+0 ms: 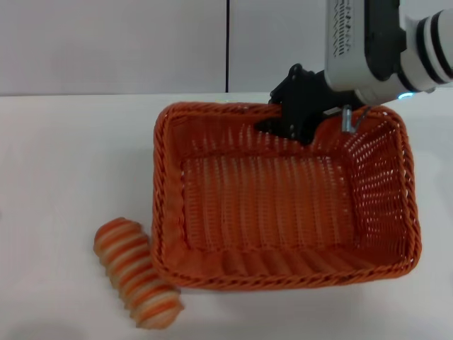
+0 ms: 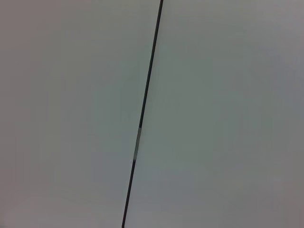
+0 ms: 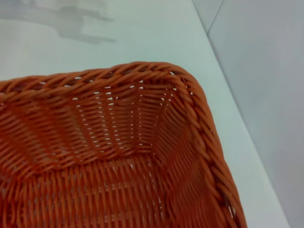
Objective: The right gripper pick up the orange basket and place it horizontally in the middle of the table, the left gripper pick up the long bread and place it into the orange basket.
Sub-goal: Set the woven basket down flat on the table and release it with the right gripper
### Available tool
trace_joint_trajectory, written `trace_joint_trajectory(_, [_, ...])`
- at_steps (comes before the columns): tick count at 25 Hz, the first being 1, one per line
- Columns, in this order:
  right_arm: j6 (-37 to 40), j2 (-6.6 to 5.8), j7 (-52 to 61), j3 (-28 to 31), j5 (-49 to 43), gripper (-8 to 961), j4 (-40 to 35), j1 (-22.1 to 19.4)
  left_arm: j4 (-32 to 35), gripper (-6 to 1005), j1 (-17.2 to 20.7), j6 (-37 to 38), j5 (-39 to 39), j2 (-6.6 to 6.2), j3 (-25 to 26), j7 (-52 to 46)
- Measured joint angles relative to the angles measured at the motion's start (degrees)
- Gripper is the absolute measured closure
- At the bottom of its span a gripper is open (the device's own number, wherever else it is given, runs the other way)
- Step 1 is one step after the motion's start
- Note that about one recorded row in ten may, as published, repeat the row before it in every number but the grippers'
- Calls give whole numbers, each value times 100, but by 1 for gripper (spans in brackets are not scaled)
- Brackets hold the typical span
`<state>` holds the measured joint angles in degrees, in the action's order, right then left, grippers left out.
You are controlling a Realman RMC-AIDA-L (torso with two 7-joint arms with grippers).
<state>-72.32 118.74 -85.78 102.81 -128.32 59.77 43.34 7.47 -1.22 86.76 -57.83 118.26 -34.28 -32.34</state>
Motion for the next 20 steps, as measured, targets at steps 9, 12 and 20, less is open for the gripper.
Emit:
trace_joint_trajectory(9, [18, 0, 103, -225, 20, 817, -270, 37, 0, 270, -18, -11, 0, -11, 0, 9])
trace_joint_trajectory(12, [18, -2, 222, -236, -99, 817, -260, 45, 0, 270, -15, -6, 0, -12, 0, 9])
trace_joint_trajectory(20, [158, 6, 270, -244, -145, 811, -216, 4, 0, 269, -16, 0, -11, -6, 0, 9])
